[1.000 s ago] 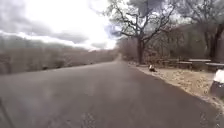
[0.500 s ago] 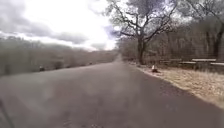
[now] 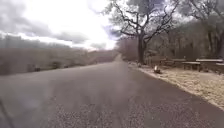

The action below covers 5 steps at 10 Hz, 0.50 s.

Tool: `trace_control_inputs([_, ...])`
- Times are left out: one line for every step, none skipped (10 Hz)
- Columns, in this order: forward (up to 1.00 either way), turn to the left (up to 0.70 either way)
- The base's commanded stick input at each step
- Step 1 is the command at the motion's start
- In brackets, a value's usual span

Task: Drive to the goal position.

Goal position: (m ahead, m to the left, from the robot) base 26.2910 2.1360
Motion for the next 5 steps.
trace_control_inputs([0.7,0.0])
trace_control_inputs([0.7,0.0])
trace_control_inputs([0.7,0.0])
trace_control_inputs([0.7,0.0])
trace_control_inputs([0.7,0.0])
